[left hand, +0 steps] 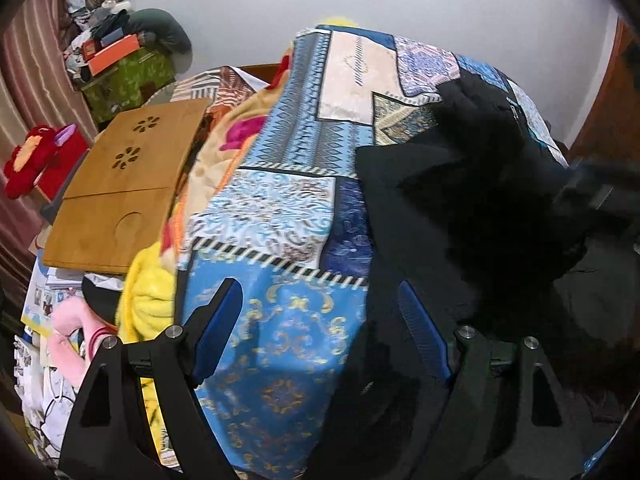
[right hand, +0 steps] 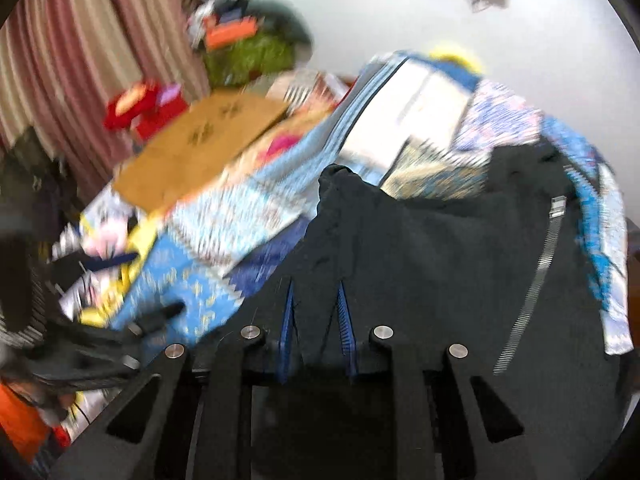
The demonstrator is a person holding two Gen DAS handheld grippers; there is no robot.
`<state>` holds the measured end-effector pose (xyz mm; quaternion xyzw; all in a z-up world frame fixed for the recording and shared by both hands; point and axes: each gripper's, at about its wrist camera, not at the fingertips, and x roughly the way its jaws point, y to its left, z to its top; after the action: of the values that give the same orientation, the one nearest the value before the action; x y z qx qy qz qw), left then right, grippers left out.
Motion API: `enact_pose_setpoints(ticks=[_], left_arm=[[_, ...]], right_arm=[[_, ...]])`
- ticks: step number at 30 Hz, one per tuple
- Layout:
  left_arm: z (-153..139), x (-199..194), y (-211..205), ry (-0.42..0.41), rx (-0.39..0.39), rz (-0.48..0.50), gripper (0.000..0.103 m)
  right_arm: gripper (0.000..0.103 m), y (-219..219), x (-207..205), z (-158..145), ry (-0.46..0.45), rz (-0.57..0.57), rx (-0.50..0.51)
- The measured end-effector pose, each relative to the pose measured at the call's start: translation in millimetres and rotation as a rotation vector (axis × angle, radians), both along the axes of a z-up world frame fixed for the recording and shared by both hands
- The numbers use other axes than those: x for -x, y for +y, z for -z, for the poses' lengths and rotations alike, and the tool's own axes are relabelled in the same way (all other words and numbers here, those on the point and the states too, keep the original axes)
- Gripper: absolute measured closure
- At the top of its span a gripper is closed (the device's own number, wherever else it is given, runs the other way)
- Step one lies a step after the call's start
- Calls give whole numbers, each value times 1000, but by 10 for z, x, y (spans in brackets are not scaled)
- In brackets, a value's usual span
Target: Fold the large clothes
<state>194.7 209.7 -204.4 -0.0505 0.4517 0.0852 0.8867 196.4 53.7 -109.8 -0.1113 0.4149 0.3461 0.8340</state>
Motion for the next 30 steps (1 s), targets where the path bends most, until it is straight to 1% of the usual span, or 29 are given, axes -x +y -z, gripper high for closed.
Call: enact_pose_setpoints(ticks=[2, 6, 9, 13, 15, 18, 21, 25, 29, 30], left_arm=[[28, -70, -97, 7, 7, 16, 23], [68, -192, -305, 13, 16, 49, 23], [105, -287, -458, 24, 16, 71, 23], [170, -397, -620, 45, 21, 93, 23], [211, -447, -704, 54, 20, 101, 23], [287, -517, -789, 74, 25, 108, 23], [378, -572, -845, 101, 32, 108, 23], [475, -601, -892, 124, 36, 101, 23], [504, -589, -861, 128, 66, 76, 23], [507, -587, -857, 130, 74, 70, 23]], right_arm=[[84, -218, -41, -242, -39, 54, -48], [85, -641, -111, -568, -105, 147, -112], [85, -988, -177, -692, -104, 195, -152], [85, -1371, -196, -725, -108, 246, -168], [85, -1611, -217, -664, -95, 292, -174], [85, -1845, -237, -555, -56, 338, -173], [85, -2072, -271, -333, 0, 383, -147], [85, -2332, -315, 54, 112, 441, -134], [85, -2594, -330, 407, 232, 498, -130], [85, -2664, -325, 455, 250, 512, -123]])
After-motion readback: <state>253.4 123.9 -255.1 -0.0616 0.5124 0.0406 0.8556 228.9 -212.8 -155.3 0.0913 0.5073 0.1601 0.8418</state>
